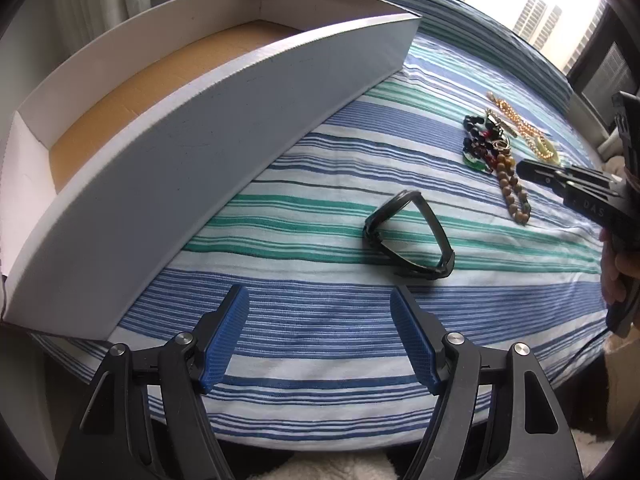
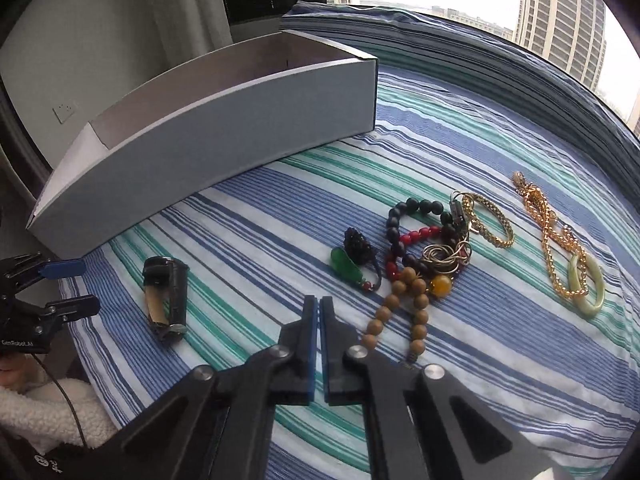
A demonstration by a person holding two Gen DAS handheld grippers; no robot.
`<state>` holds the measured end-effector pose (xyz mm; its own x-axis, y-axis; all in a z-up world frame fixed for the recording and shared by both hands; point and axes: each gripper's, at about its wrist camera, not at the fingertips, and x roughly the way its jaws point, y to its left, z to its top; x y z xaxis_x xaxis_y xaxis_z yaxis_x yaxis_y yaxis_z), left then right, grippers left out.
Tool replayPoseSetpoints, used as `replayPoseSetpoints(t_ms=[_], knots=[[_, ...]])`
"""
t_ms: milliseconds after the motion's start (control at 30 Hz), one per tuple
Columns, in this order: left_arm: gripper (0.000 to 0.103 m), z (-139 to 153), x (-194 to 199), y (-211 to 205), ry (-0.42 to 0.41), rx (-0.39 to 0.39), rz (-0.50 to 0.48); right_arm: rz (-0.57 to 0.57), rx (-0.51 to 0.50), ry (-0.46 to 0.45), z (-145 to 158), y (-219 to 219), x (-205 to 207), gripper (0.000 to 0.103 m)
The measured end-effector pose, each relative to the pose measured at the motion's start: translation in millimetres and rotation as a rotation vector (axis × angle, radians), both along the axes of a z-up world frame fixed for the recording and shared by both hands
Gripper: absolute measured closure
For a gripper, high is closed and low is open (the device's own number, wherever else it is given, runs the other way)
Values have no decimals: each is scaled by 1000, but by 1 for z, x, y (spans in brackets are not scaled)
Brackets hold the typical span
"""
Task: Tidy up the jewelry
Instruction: 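Grasp the green jade pendant's black cord with the right gripper while the left gripper reopens over the watch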
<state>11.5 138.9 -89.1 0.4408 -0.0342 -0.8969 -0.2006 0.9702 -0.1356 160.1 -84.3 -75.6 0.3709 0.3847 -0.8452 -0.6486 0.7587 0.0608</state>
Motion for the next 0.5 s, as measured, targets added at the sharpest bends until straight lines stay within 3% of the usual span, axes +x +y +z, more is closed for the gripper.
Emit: replayPoseSetpoints(t_ms=[33, 100, 300, 400, 500], knots=[[28, 0, 0, -1, 1, -2, 0, -13, -4, -7, -2, 1, 8, 81], [28, 4, -3, -2, -9, 2, -2, -35, 31, 12, -10, 1, 29, 75], [24, 8, -10, 0, -17, 14, 13, -33, 4, 36, -41, 24, 68, 75], [24, 5, -10, 0, -5, 12, 13, -43, 15, 59, -48, 25, 73, 91], [24, 2, -9, -4, -1, 15, -2, -69, 85, 69, -31, 12, 63, 92]])
